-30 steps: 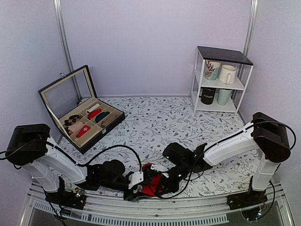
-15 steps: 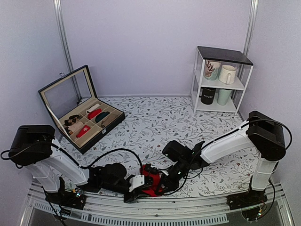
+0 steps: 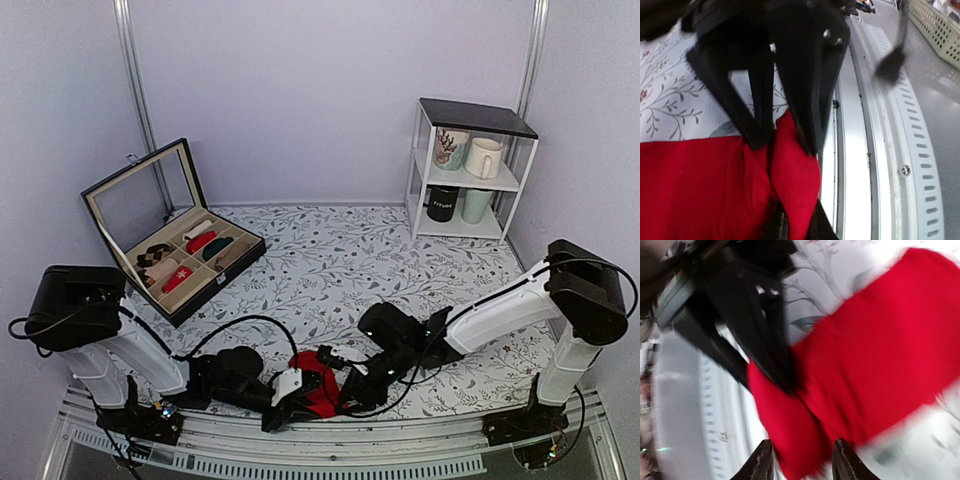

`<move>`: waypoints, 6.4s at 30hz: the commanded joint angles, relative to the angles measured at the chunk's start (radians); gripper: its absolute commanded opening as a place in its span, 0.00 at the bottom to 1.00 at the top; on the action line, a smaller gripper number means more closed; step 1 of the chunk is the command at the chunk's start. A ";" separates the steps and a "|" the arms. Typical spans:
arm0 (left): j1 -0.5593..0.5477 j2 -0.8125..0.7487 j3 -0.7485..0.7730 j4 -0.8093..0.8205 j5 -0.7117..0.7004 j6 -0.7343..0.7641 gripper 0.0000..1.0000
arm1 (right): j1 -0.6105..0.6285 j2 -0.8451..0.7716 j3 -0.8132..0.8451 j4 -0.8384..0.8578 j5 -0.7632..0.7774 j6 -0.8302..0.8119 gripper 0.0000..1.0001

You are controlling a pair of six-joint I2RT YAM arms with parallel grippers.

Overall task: Roll the socks
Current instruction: Roll a pair of socks at the center of the board.

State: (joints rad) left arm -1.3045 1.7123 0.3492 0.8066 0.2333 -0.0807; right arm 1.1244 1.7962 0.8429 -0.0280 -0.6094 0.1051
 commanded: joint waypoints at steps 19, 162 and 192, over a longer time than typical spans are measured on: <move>0.045 0.077 -0.065 0.025 0.112 -0.154 0.02 | 0.267 -0.095 -0.291 0.635 0.517 -0.391 0.51; -0.053 -0.241 -0.098 -0.084 -0.230 0.046 0.44 | 0.010 0.136 -0.014 0.007 0.015 0.065 0.19; -0.090 -0.180 -0.154 0.059 -0.489 0.043 0.99 | 0.006 0.180 0.021 -0.063 -0.038 0.051 0.18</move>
State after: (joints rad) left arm -1.3830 1.5852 0.2306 0.8360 -0.1669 -0.0315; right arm 1.1179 1.9041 0.8925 0.0708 -0.6907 0.1608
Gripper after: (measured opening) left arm 0.994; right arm 0.189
